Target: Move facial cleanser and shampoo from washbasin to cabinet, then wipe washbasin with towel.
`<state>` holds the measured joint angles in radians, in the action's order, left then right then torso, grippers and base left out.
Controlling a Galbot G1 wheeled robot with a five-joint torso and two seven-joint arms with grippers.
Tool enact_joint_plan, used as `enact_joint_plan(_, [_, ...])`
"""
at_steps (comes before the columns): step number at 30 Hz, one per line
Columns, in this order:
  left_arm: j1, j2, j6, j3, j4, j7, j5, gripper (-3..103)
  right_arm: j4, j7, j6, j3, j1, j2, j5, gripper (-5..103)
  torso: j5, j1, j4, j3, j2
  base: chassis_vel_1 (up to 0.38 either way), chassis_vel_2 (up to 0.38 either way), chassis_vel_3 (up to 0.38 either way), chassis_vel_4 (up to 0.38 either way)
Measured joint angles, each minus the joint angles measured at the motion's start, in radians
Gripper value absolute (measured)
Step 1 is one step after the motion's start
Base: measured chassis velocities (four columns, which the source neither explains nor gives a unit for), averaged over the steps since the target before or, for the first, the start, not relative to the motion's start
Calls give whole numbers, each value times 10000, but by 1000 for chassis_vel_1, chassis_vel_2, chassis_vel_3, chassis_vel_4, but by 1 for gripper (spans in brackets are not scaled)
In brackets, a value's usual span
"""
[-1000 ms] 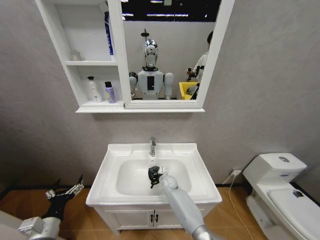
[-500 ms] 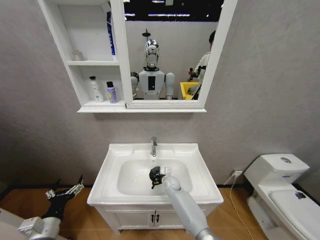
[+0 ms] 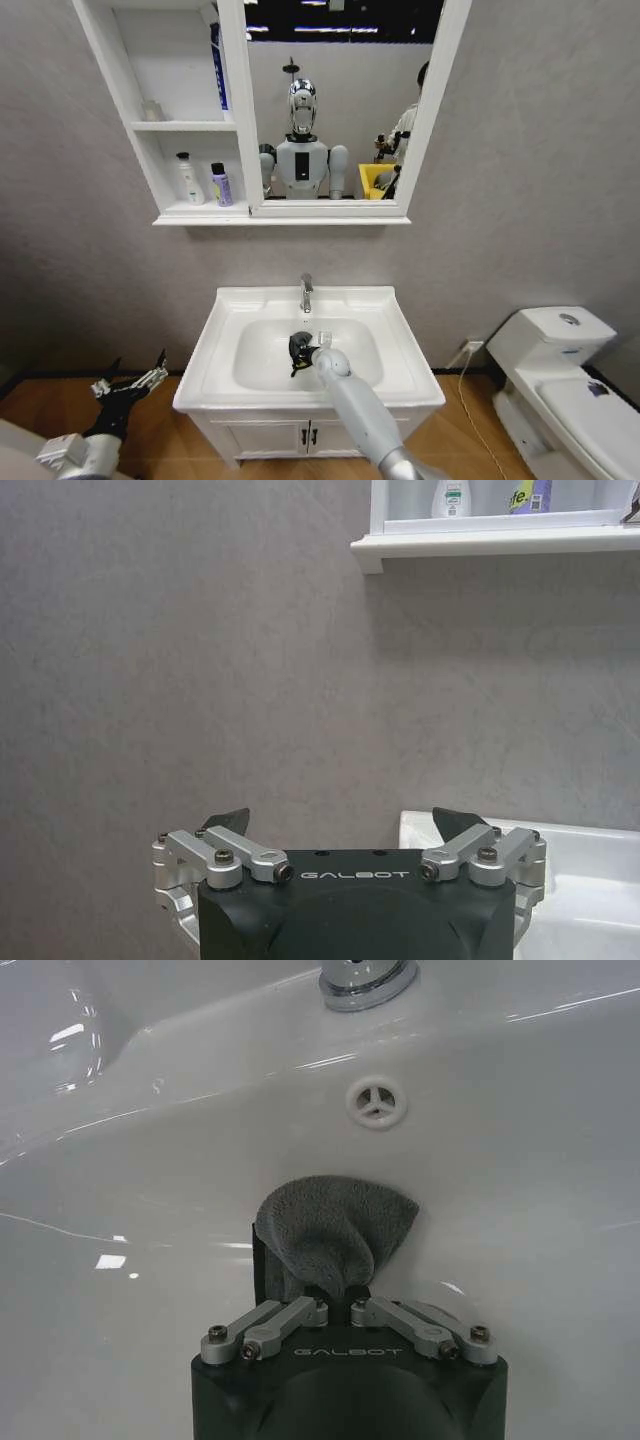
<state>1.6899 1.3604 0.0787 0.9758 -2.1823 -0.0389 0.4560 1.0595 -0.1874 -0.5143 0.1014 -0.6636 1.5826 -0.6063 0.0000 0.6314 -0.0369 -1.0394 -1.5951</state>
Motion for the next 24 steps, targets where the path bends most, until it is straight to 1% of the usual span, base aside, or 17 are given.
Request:
enact_joint_plan(5, [0, 0, 0, 0, 0, 0, 0, 100, 42, -2, -43, 159, -67, -268, -51, 5, 1, 0, 0, 0, 0, 0, 0, 0, 0])
enact_joint_plan(6, [0, 0, 0, -1, 0, 0, 0, 100, 194, -14, -107, 293, -231, -556, -81, 5, 0, 0, 4, 0, 0, 0, 0, 0, 0])
enact_joint_plan(8, [0, 0, 0, 0, 0, 0, 0, 100, 430, -47, -124, 517, -461, -828, -99, 5, 2, 0, 4, 1, 0, 0, 0, 0, 0])
enact_joint_plan(12, [0, 0, 0, 0, 0, 0, 0, 100, 702, -127, -121, 798, -692, -1068, -109, 5, 2, -1, 2, 3, -1, 0, 0, 0, 0])
enact_joint_plan(15, [0, 0, 0, 0, 0, 0, 0, 100, 1159, -169, 30, 1337, -1107, -1441, -46, 5, 3, -3, -2, 5, -3, 0, 0, 0, 0])
enact_joint_plan(19, [0, 0, 0, 0, 0, 0, 0, 100, 1544, -169, 64, 1718, -1413, -1626, 63, 5, 4, -3, -3, 4, -3, 0, 0, 0, 0])
enact_joint_plan(21, [0, 0, 0, 0, 0, 0, 0, 100, 2098, -169, 62, 2086, -1806, -1841, 162, 5, 3, -2, -2, 3, -2, 0, 0, 0, 0])
enact_joint_plan(24, [0, 0, 0, 0, -1, 0, 0, 100, 2548, -213, 89, 2353, -2045, -2028, 340, 5, 4, -2, -3, 2, -2, 0, 0, 0, 0])
